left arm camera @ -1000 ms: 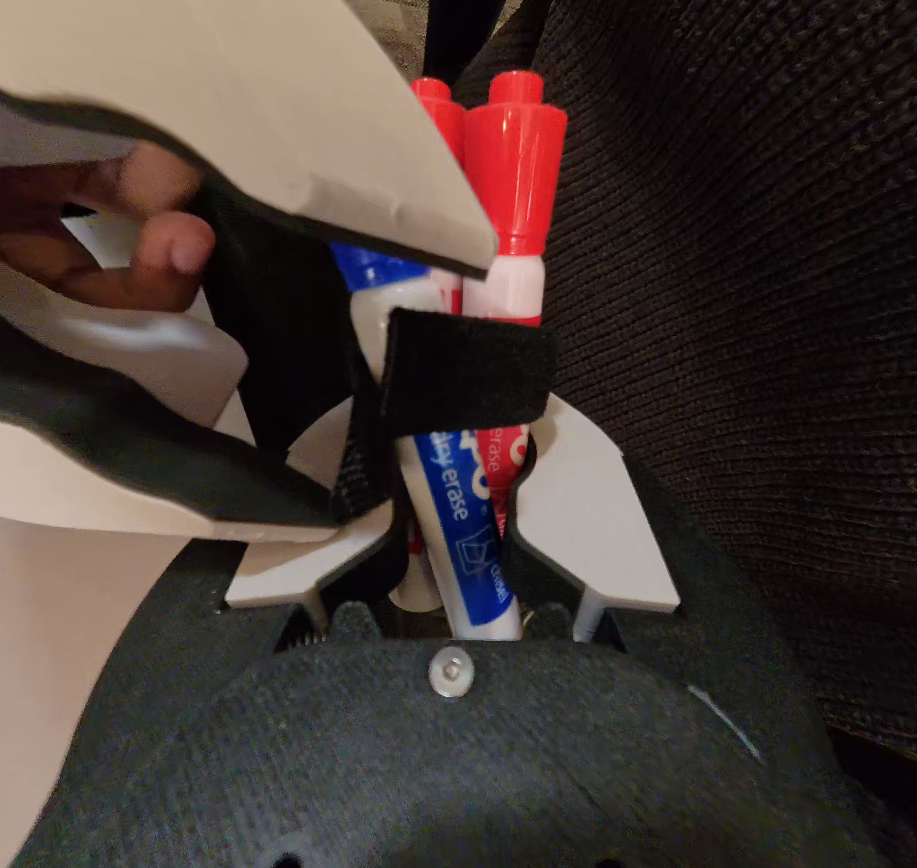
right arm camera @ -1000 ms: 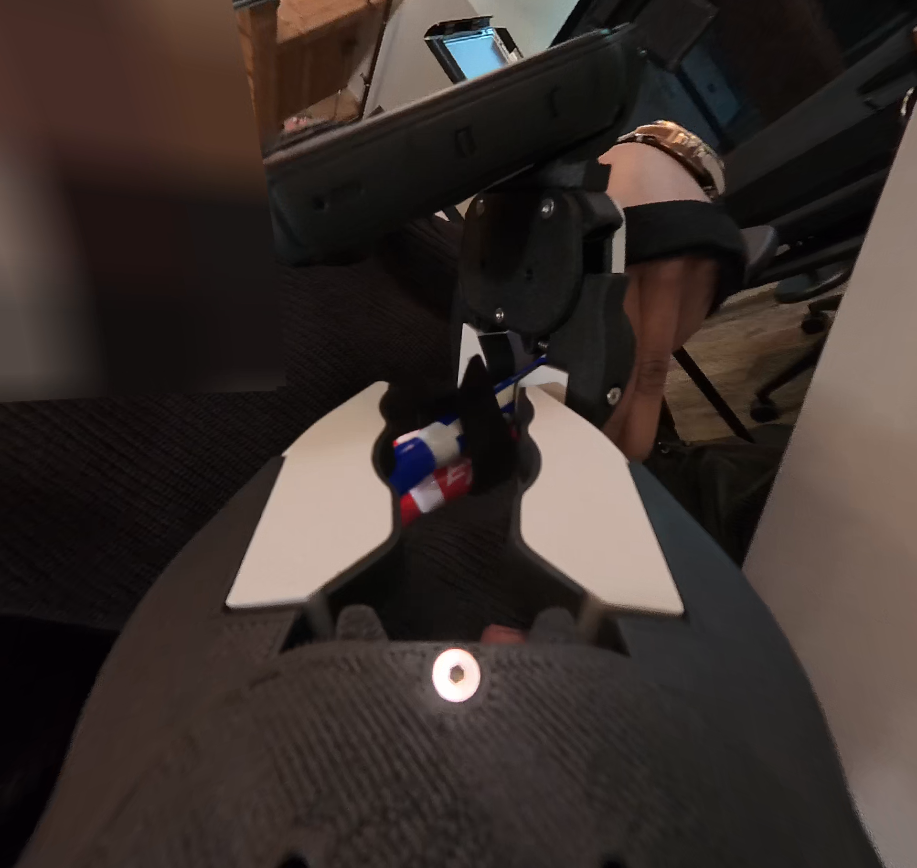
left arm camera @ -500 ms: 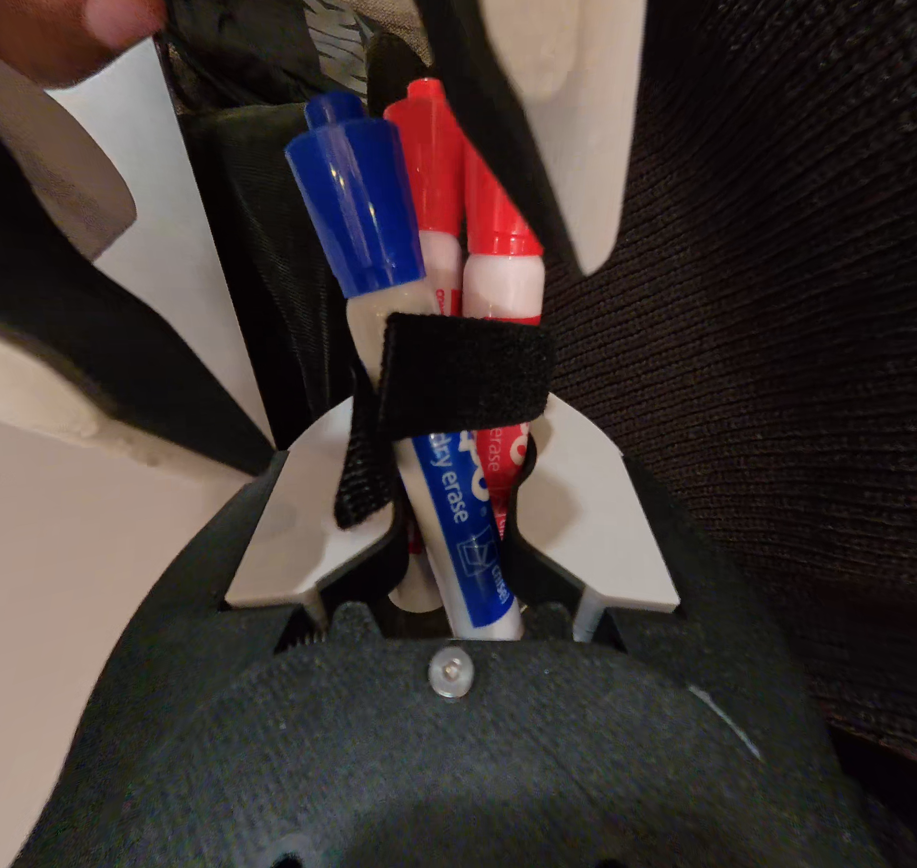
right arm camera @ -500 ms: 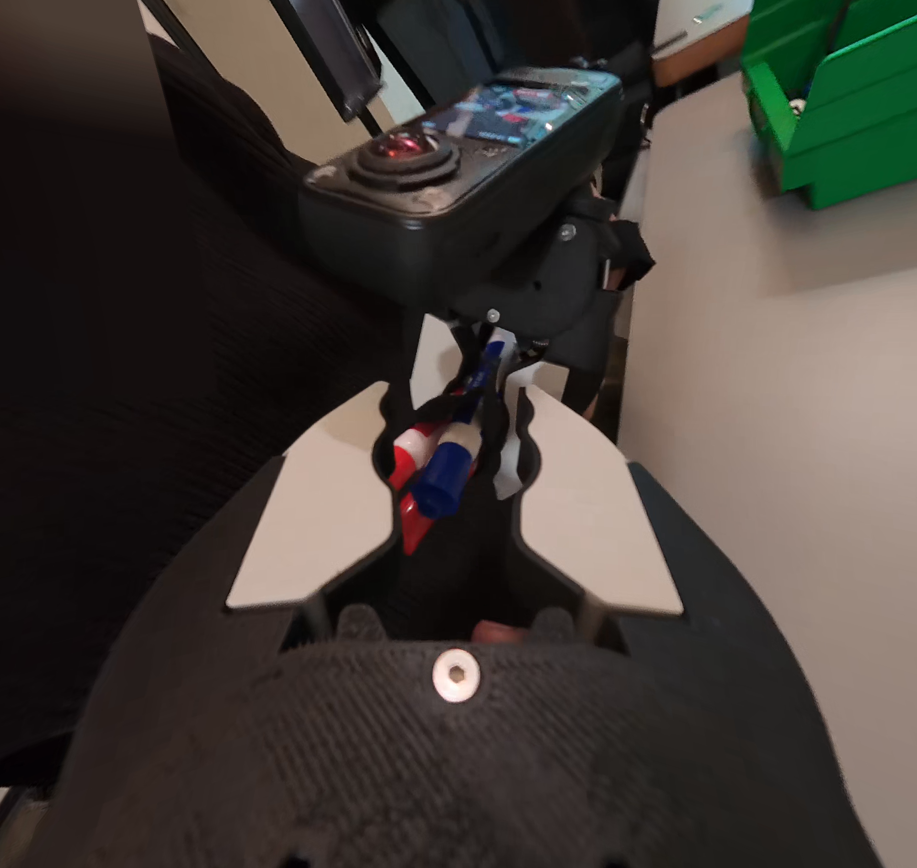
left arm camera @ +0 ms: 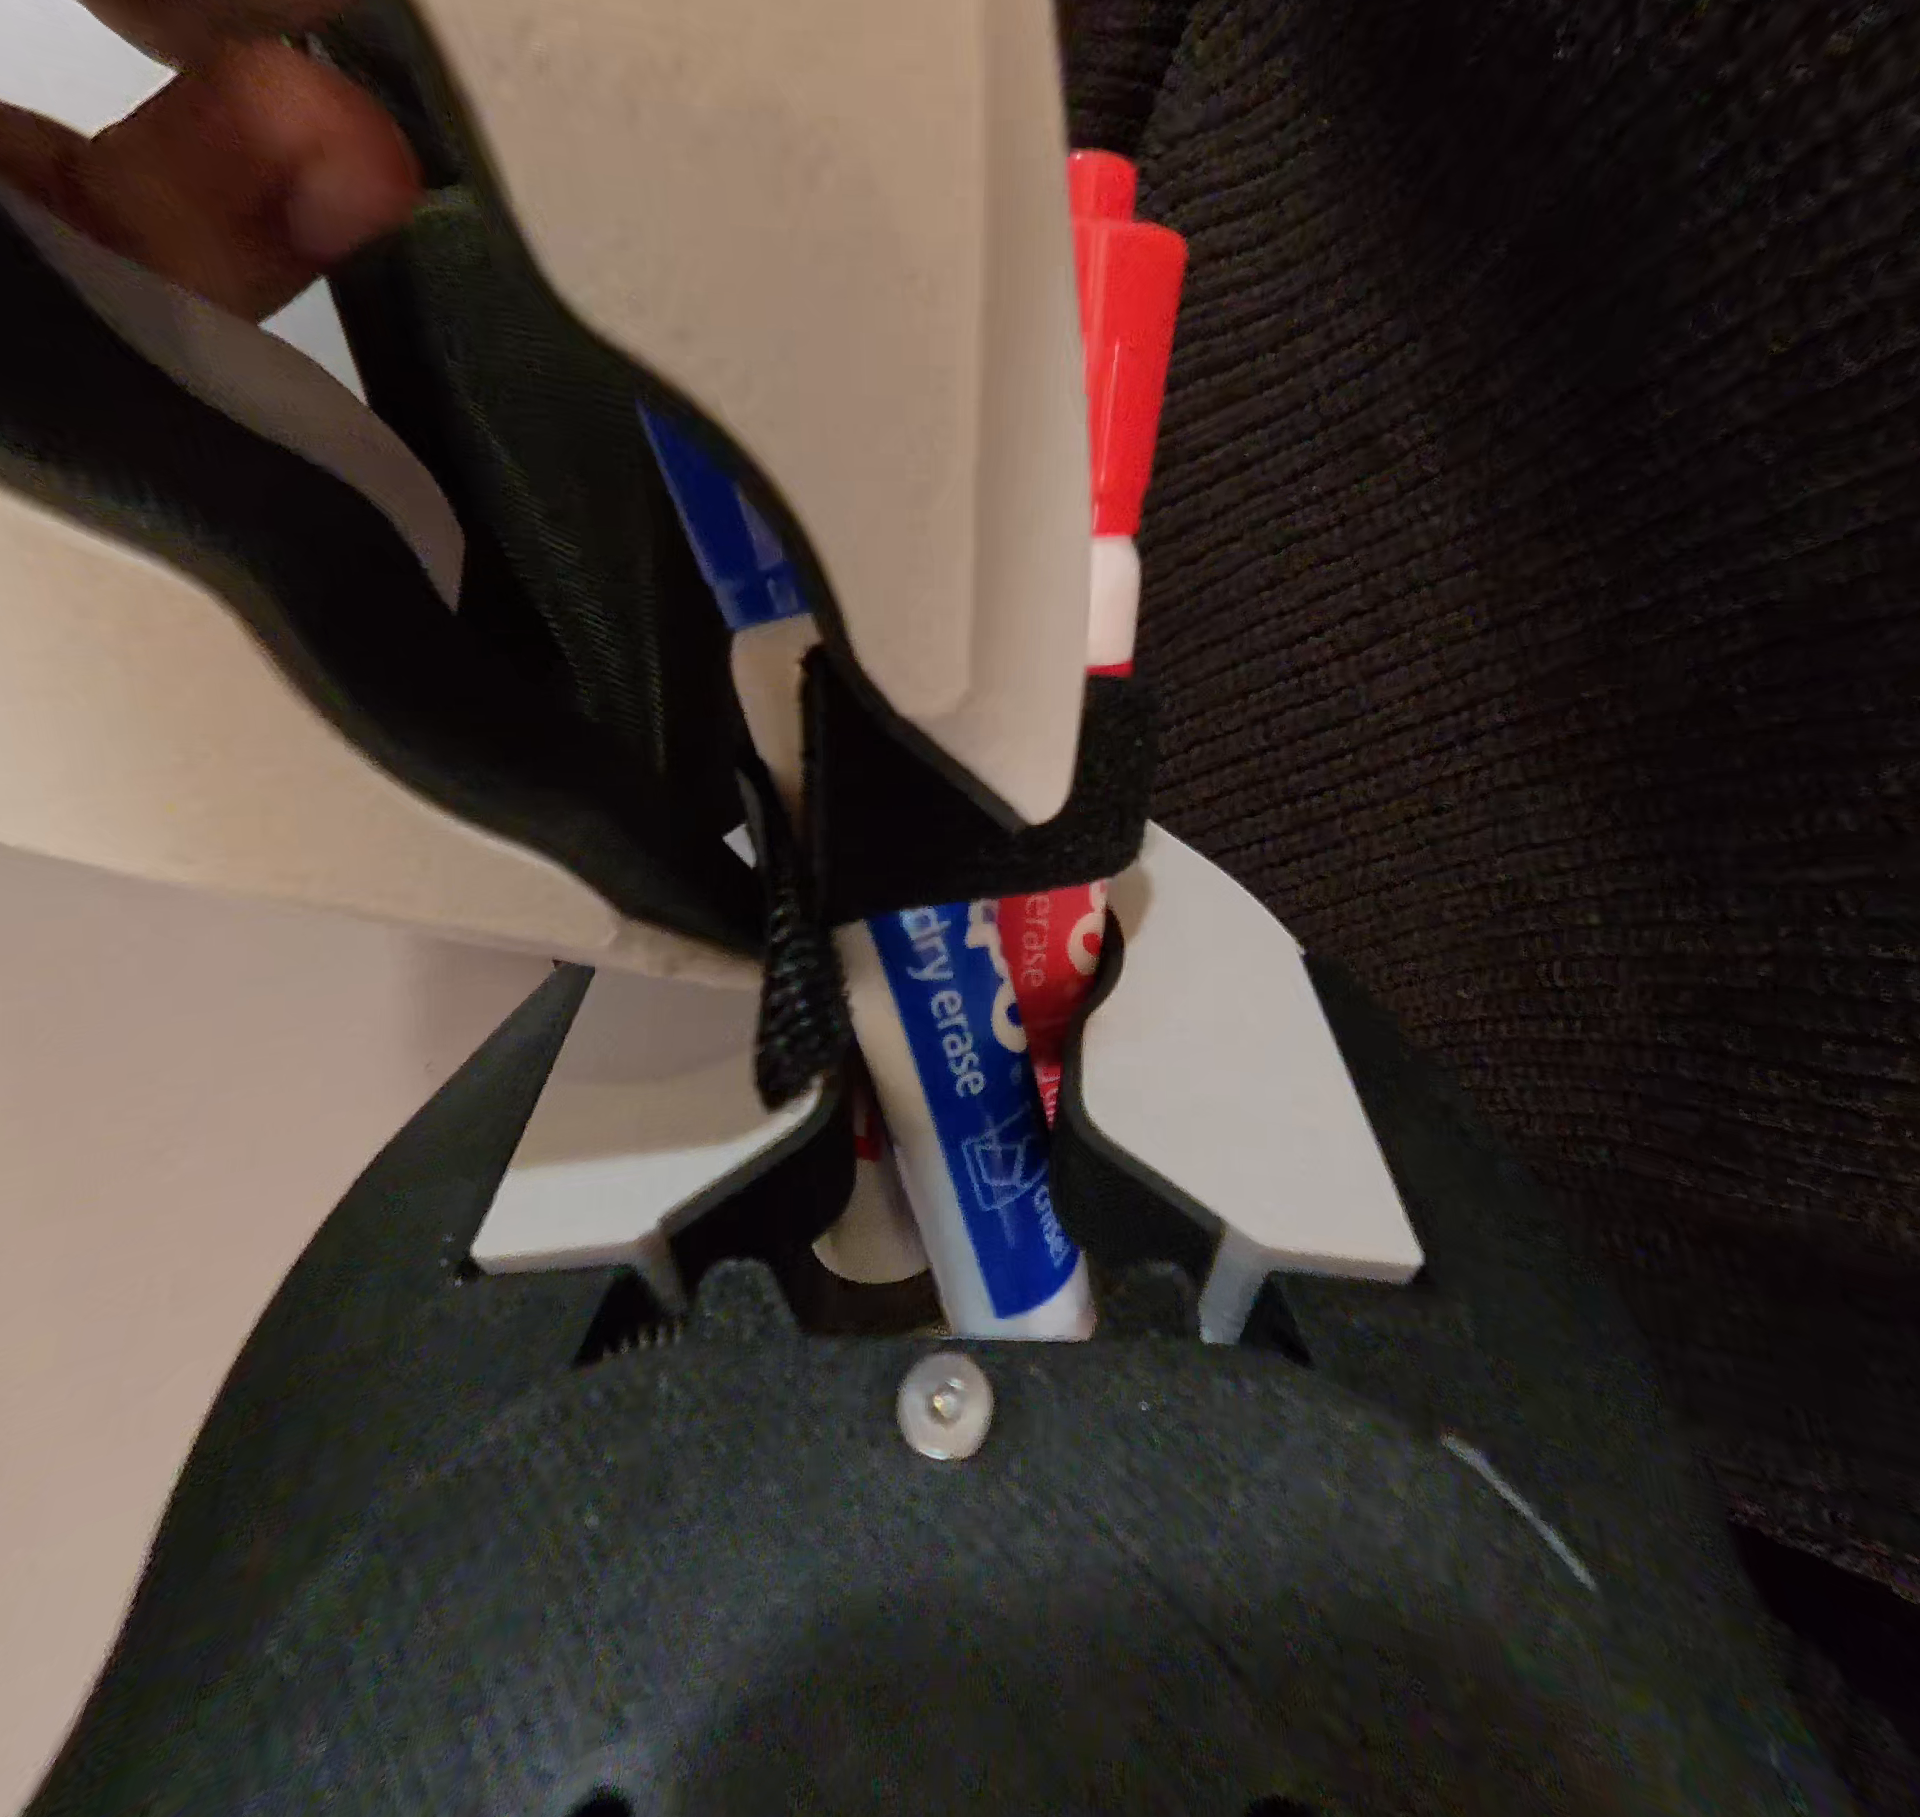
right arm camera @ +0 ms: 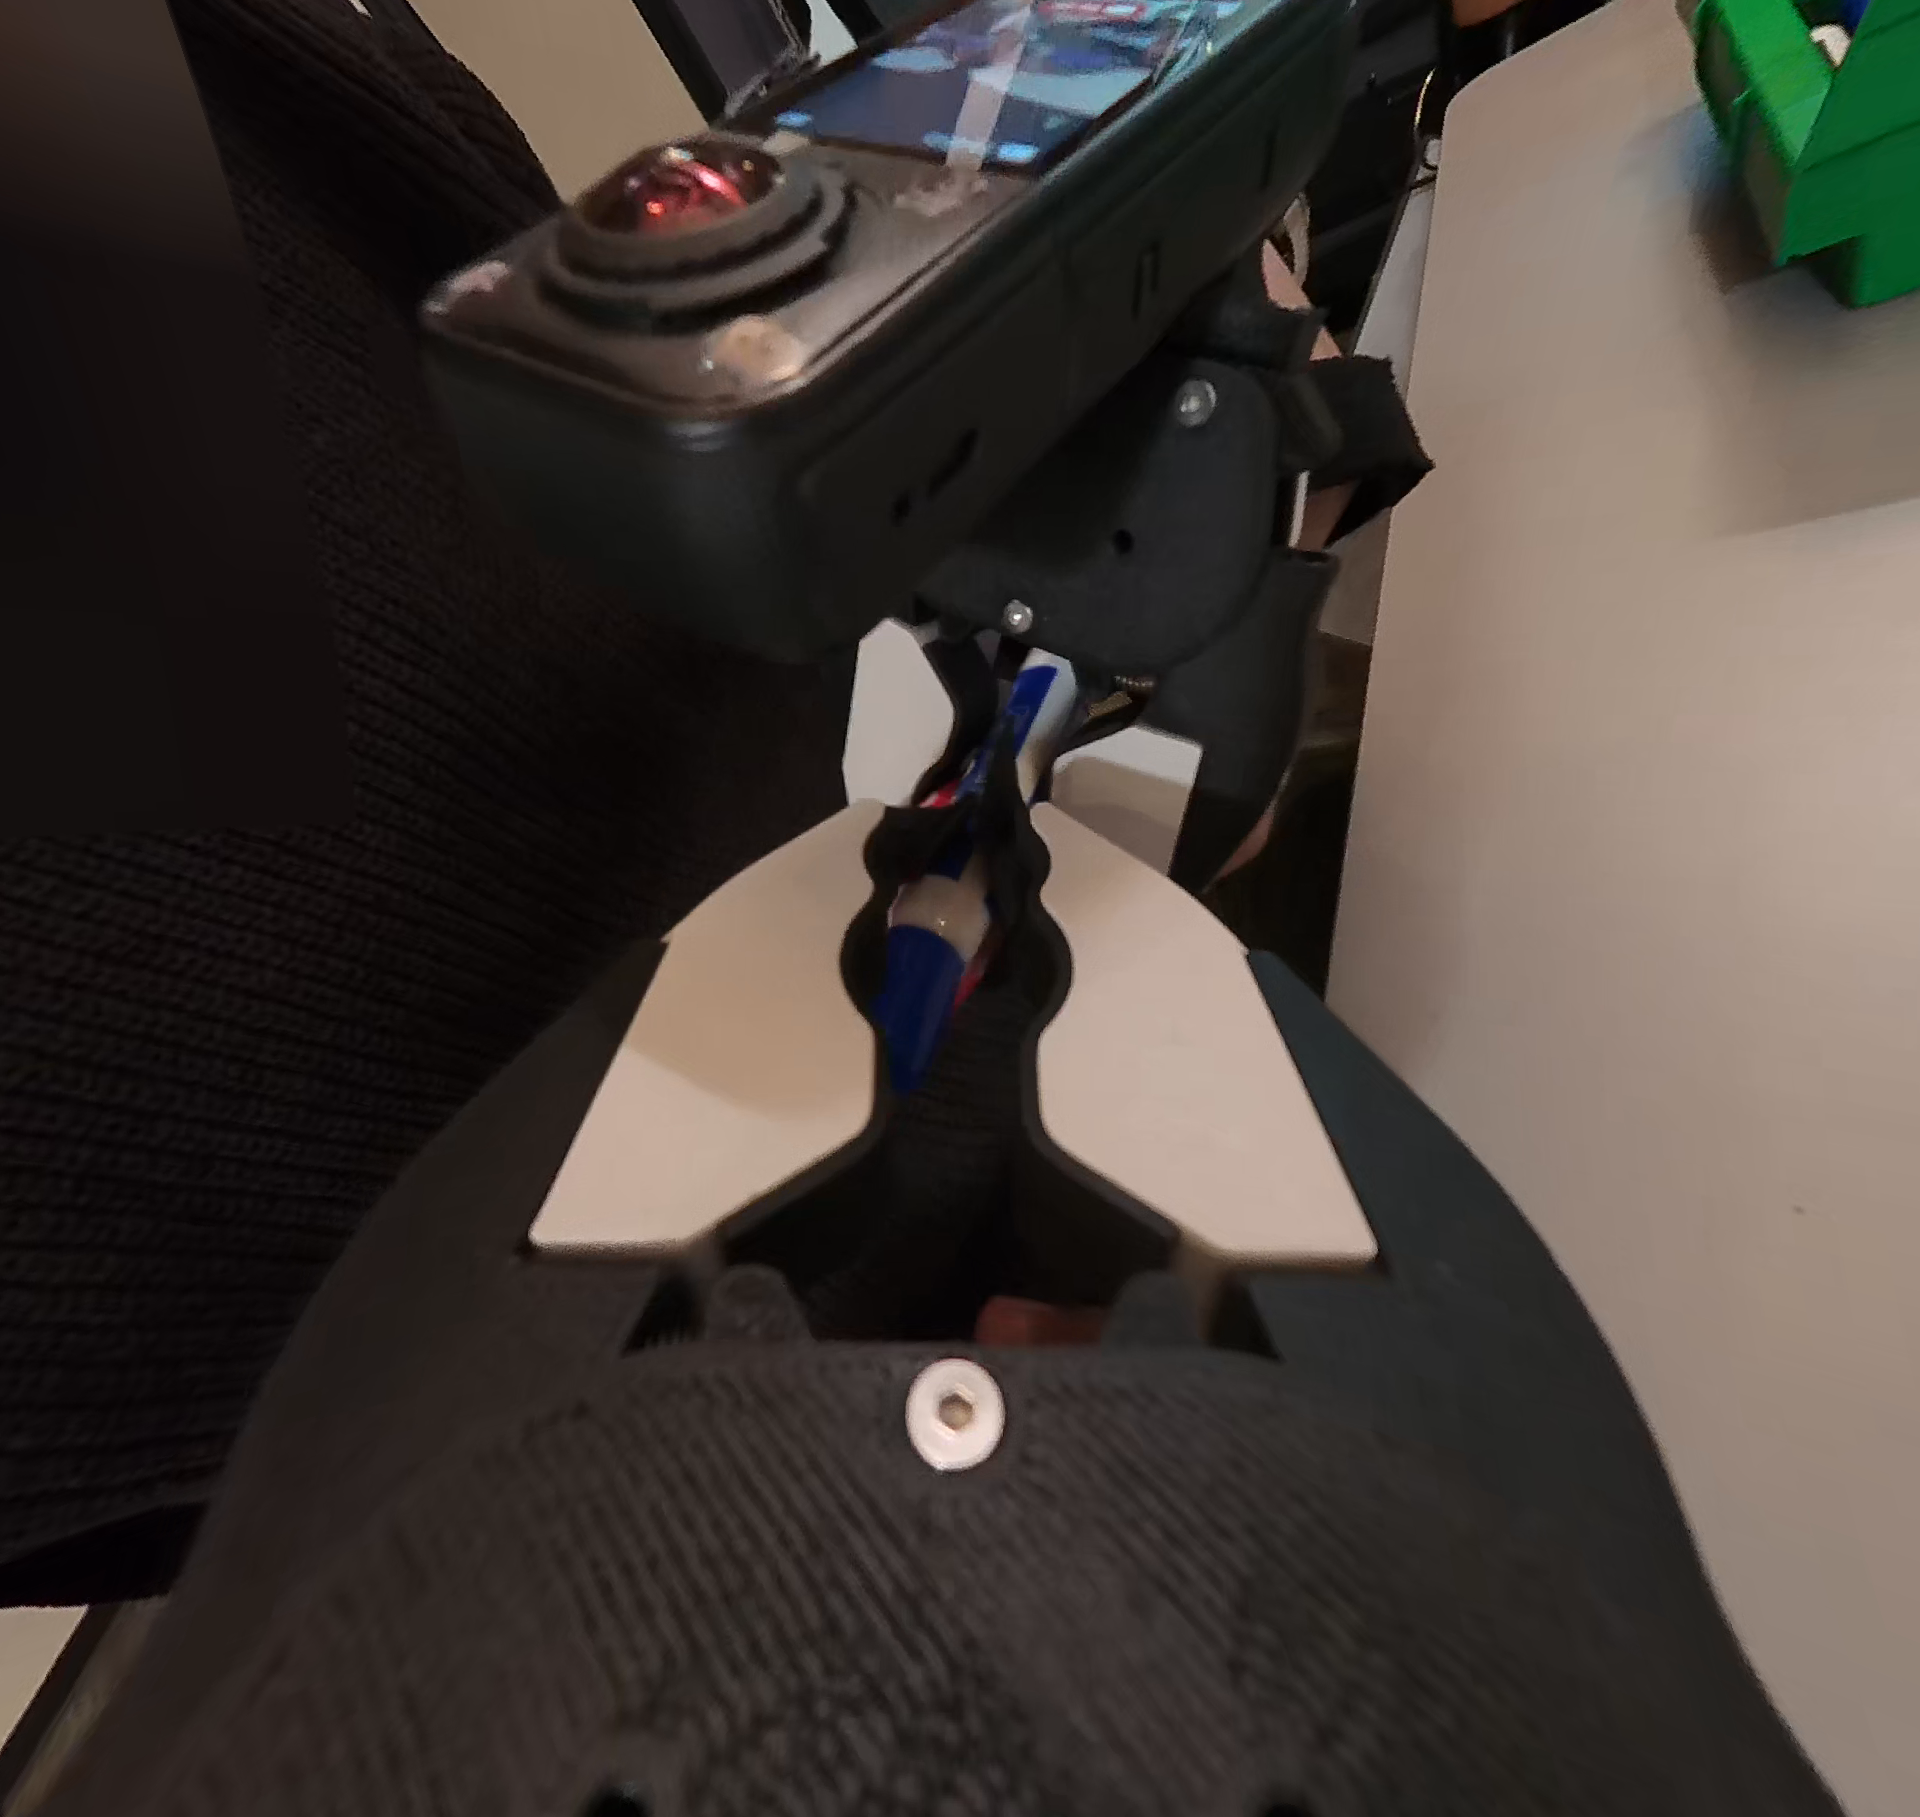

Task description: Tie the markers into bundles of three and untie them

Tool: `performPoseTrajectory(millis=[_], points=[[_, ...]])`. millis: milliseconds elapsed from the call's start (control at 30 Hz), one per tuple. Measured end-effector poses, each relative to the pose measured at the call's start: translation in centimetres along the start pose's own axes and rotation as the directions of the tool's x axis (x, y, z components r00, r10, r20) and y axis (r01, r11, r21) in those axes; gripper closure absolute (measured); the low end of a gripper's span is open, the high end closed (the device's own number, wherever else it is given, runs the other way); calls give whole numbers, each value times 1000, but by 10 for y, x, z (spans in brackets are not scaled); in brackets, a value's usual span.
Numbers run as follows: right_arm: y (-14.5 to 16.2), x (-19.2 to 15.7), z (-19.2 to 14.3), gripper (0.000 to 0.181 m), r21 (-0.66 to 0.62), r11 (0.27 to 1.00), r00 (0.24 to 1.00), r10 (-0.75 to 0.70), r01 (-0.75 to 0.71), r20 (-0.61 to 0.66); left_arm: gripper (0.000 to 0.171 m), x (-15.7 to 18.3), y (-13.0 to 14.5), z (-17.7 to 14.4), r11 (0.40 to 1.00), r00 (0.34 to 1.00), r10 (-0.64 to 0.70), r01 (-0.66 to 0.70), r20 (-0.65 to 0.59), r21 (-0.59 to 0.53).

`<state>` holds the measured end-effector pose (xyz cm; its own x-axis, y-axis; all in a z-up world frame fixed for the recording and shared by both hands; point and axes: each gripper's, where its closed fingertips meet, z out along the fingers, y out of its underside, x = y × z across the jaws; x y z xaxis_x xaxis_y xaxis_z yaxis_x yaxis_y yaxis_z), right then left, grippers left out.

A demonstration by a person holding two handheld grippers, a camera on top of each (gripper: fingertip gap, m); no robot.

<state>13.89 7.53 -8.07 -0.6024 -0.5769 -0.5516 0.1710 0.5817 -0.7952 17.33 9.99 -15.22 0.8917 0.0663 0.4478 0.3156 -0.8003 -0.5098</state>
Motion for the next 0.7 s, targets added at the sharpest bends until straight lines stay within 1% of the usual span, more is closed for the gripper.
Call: performPoseTrajectory(millis=[167,333,433,567,700], points=[[3,-4,-1,156,-5,999,999,-37,37,29,128,3,-1,3,1000,1000,4,-4,-18,-6],[3,-16,-7,151,34,996,987,-82,78,135,128,10,-5,7,1000,999,25,-26,-46,-9],[2,-20,-9,148,54,996,980,-82,73,184,128,14,-8,8,999,997,41,-41,-59,-4],[-1,-27,-10,138,98,994,961,-76,52,264,128,19,-13,7,998,996,64,-63,-68,15],[-2,-30,-5,136,110,993,951,-76,44,301,127,22,-17,5,997,994,79,-77,-74,29]])
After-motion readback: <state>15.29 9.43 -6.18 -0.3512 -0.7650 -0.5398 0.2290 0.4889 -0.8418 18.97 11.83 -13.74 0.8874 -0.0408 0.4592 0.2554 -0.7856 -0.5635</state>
